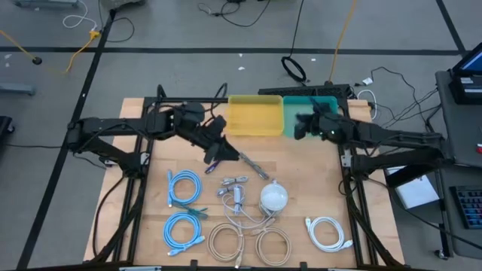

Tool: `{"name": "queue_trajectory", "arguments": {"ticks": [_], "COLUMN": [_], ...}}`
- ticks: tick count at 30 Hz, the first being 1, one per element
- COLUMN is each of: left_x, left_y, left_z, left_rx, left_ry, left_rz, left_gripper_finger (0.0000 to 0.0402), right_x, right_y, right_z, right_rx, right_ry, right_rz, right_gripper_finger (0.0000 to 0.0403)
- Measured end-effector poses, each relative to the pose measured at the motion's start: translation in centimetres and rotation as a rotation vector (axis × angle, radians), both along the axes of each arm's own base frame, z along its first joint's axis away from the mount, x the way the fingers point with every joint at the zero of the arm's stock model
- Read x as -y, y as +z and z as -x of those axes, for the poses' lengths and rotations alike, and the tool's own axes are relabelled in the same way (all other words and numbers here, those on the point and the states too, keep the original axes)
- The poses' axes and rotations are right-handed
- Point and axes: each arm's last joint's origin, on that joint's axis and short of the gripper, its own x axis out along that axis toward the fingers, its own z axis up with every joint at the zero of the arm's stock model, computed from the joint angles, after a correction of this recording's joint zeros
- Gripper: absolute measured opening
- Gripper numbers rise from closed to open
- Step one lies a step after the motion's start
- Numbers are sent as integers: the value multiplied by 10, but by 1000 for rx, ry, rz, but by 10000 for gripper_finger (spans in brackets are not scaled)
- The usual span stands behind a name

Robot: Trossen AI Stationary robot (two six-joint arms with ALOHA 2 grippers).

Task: Pick & Place USB Port
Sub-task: Put the top blue charger cable into the green bin

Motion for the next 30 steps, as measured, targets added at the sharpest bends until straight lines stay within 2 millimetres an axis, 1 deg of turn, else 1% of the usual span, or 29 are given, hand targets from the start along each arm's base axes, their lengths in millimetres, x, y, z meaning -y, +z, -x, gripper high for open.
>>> {"name": "queue_trajectory", "arguments": {"ticks": [2, 5, 7, 9, 12, 15, 21, 30], "left_x": [4, 8, 9, 9, 9, 8, 10, 13], "left_y": [-3, -4, -4, -4, -4, -4, -5, -5], "left_z": [1, 0, 1, 1, 0, 0, 0, 0], "left_rx": [-33, -35, -34, -39, -40, -39, -40, -43], "left_ry": [3, 11, 14, 19, 32, 43, 53, 56], "left_rz": [-11, -21, -24, -25, -35, -43, -50, -50], "left_gripper_finger": [164, 157, 156, 156, 156, 156, 156, 156], "right_x": [5, 16, 23, 31, 40, 46, 57, 74], "right_y": [2, 6, 1, -7, -21, -34, -44, -66], "right_z": [9, 17, 18, 17, 13, 11, 14, 27], "right_rx": [-150, -333, -455, -533, -597, -654, -709, -765], "right_ry": [-55, -114, -150, -184, -209, -246, -376, -448], "right_rz": [12, -9, -50, -116, -168, -165, -108, -141], "right_gripper_finger": [13, 13, 13, 13, 13, 13, 13, 13]}}
